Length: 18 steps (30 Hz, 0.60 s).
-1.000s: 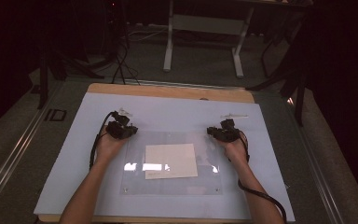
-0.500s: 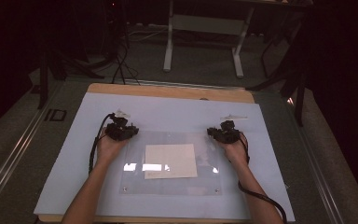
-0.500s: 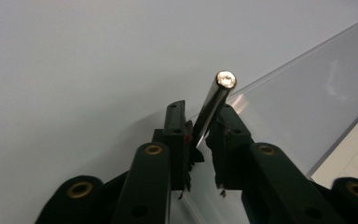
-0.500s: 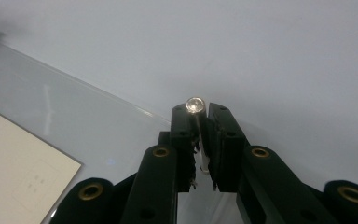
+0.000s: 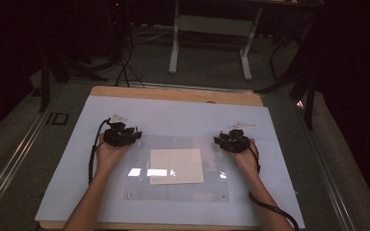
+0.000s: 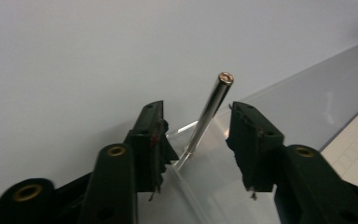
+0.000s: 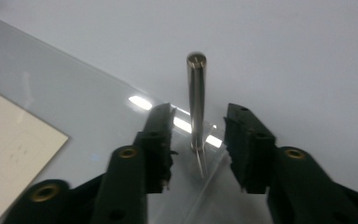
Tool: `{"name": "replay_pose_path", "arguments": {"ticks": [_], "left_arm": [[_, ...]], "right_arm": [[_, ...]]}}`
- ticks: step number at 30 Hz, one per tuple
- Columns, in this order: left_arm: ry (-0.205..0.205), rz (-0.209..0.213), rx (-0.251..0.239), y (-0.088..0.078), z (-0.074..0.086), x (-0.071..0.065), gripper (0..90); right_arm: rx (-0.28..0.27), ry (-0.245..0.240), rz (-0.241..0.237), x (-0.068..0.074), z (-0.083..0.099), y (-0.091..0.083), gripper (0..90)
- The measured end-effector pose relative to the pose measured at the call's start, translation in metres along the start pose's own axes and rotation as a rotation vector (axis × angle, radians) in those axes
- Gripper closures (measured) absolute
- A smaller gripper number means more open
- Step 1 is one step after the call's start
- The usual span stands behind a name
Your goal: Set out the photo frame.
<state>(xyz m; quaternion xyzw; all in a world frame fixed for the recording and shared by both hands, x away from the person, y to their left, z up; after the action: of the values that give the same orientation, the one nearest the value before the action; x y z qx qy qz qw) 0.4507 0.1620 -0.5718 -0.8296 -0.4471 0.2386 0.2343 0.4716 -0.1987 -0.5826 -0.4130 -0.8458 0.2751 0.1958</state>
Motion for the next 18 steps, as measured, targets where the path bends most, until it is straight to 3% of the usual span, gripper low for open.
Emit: {"name": "replay_pose_path", "arguments": {"ticks": [4, 13, 18], "left_arm": [[-0.002, -0.002, -0.025, -0.004, -0.001, 0.002, 53.4], [-0.011, -0.019, -0.080, -0.015, -0.001, 0.004, 52.5], [0.000, -0.030, -0.096, -0.019, -0.001, 0.003, 52.9]], "right_arm": [[0.006, -0.006, 0.003, -0.002, 0.005, 0.000, 52.7], [0.012, 0.035, -0.013, -0.006, 0.007, 0.002, 39.1], [0.017, 0.026, -0.020, -0.005, 0.007, 0.003, 34.3]]}}
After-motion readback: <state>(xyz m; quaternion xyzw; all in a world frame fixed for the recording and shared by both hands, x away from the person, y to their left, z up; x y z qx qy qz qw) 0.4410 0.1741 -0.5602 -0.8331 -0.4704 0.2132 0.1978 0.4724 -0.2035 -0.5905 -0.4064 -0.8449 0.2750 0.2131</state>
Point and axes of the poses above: each handheld gripper's, and its own axes: y roughly forward along the jaws, z roughly out of its underside, x roughly to its left, the point moved 8 cm from there along y, roughly forward along the jaws
